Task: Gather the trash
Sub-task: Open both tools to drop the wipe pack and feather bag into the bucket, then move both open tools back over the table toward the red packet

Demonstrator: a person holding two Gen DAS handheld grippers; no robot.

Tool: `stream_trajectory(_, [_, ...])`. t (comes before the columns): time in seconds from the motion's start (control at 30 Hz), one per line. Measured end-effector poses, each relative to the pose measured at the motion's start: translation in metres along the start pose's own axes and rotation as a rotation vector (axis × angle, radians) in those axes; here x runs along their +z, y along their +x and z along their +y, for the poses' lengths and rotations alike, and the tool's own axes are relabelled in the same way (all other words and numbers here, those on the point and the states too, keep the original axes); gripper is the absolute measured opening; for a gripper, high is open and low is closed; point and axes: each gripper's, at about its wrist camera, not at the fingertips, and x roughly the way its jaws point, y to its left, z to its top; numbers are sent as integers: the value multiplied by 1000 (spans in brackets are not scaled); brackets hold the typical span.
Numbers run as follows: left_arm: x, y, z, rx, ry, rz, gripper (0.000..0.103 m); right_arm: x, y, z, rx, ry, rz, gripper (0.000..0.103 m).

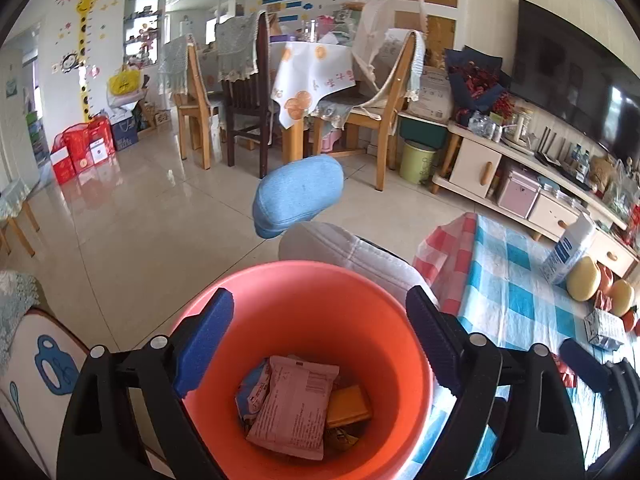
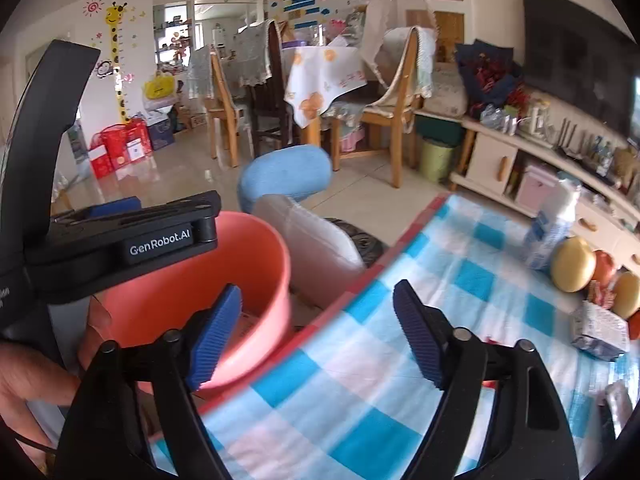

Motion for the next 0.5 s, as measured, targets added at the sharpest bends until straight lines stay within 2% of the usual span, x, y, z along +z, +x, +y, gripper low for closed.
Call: stream_trajectory(0.5, [-13, -14, -72, -64, 177, -13, 89, -41, -43, -47, -191, -65, 0, 85])
